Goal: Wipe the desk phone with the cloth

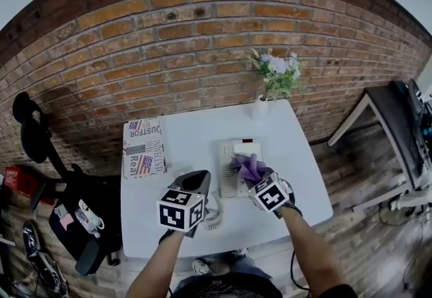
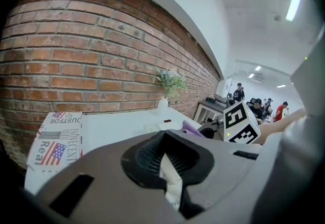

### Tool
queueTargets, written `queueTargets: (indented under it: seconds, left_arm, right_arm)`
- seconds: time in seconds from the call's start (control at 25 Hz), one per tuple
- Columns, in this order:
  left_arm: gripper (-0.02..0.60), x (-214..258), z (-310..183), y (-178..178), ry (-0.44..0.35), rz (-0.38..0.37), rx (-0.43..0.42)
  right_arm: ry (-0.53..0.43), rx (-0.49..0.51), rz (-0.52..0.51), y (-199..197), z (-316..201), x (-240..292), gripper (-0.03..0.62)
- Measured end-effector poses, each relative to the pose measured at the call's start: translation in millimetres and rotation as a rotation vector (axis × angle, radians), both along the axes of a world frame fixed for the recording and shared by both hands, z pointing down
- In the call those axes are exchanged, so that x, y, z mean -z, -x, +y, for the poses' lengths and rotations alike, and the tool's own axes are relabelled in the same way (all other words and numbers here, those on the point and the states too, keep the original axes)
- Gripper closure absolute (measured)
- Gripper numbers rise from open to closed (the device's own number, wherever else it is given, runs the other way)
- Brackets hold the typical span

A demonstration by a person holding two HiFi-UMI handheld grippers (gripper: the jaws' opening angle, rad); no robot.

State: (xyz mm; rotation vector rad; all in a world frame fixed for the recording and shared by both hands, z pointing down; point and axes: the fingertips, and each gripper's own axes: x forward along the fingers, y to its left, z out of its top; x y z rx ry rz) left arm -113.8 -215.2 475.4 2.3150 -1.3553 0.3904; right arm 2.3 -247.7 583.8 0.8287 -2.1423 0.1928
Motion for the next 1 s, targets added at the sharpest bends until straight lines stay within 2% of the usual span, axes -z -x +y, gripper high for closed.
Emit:
queueTargets:
  seconds: [1.0]
  left_arm:
    - [0.577,-9.3,33.9,-4.7,0.01,0.021,-0.101]
  right_arm:
    - [0.106,-0.017,0.041,-15.2,88.6,-25.4,0.548]
